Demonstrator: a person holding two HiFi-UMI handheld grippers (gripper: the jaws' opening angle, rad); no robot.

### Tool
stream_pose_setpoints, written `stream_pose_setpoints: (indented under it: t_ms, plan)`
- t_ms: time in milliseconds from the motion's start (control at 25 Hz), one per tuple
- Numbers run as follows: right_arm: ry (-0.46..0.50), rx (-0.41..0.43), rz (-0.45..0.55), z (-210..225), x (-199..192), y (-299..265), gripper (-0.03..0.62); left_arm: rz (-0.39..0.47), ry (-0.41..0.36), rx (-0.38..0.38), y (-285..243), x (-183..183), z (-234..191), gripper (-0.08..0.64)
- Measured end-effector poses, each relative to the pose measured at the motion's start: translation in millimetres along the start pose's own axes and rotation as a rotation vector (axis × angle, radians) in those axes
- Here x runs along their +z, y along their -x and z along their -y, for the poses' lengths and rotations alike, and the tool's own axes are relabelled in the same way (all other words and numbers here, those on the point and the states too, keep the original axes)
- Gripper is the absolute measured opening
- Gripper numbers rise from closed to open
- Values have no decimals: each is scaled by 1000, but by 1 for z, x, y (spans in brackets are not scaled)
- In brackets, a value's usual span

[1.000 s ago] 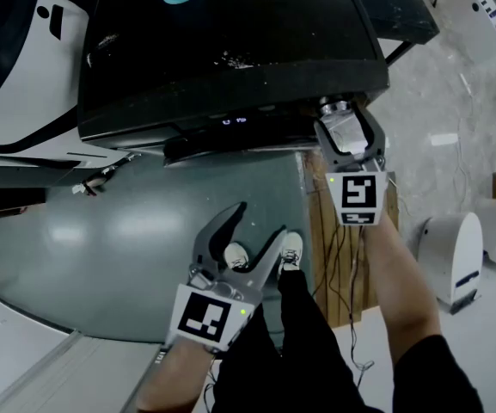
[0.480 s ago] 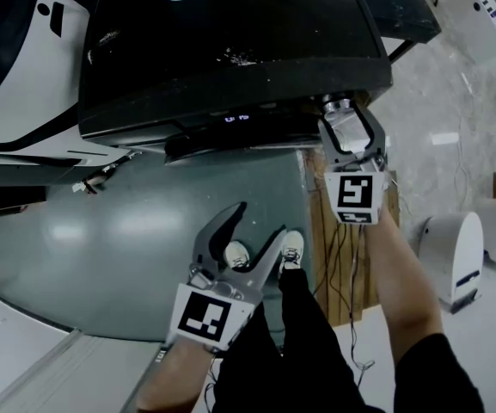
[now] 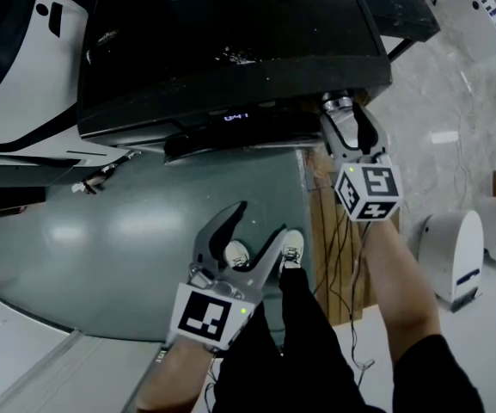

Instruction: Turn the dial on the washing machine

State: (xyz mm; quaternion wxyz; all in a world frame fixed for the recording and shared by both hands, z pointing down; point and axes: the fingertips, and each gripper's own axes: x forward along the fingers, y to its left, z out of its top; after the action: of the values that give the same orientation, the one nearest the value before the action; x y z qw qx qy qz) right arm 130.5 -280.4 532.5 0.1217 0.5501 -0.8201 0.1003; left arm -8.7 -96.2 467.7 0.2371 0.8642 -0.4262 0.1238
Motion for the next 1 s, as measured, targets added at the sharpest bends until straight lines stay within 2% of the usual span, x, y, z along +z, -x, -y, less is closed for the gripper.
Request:
stream_pose_setpoints:
  t_ms: [240, 440, 560, 720, 800, 880, 1000]
  plan:
    - [46, 0, -2, -1, 0, 1, 291, 2, 1, 0, 0, -1, 0, 248]
    - [132, -7, 0, -1, 3, 1, 291, 6, 2, -1, 1, -2, 0, 247]
    - [224, -11, -10, -4, 5, 1, 291, 6, 6, 1, 1, -2, 0, 248]
    - [458, -60, -48, -9, 3, 2, 277, 3, 13, 4, 1, -3, 0, 247]
    - [540, -73, -46, -11, 1, 2, 273, 1, 15, 4, 0, -4, 0, 247]
    - [581, -72, -26, -12, 2, 0, 267, 0, 16, 3, 0, -6, 0, 247]
    - [582, -75, -22, -12, 3, 0, 265, 1, 17, 4, 0, -6, -1, 247]
